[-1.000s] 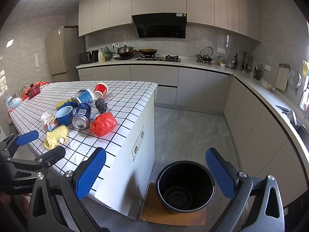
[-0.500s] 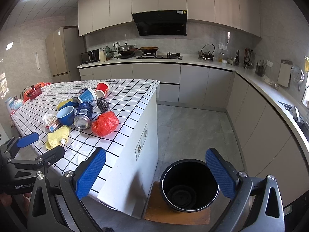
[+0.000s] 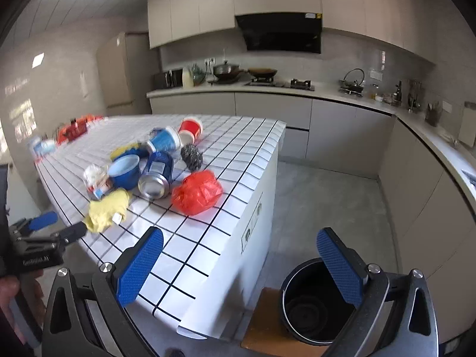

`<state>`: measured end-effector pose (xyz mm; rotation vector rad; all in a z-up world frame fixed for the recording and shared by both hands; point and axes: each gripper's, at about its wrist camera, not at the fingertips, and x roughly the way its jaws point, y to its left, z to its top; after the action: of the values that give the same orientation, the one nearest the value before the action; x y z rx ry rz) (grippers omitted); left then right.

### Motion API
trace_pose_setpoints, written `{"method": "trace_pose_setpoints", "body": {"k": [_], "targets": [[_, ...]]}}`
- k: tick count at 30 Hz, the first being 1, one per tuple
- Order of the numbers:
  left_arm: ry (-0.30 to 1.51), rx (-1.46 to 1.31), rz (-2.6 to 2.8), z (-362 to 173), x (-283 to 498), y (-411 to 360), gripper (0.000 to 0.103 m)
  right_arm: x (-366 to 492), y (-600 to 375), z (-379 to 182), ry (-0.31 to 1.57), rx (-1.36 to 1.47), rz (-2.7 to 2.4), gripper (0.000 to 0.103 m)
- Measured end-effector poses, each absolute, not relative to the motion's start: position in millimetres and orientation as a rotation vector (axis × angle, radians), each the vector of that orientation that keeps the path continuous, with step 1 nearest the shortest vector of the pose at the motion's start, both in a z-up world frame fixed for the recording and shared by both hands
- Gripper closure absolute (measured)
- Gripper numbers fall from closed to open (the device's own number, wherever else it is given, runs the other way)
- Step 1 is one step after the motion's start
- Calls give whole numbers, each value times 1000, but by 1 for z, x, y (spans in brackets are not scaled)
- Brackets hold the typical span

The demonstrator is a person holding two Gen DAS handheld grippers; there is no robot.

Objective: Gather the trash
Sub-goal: 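Grasp the red plastic bag with the right tool while the left tool grasps the yellow cloth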

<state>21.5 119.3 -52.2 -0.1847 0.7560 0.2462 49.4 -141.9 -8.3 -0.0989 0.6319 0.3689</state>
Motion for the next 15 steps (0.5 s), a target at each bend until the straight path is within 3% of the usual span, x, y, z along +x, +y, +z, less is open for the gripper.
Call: {"method": "trace_pose_setpoints", "body": {"k": [9, 15], "targets": [[767, -198, 264, -75, 42, 156, 1, 90, -100, -24, 685, -118, 388, 0], [792, -230, 256, -97, 71, 174, 10, 120, -62, -44, 708, -158, 428, 0]]}}
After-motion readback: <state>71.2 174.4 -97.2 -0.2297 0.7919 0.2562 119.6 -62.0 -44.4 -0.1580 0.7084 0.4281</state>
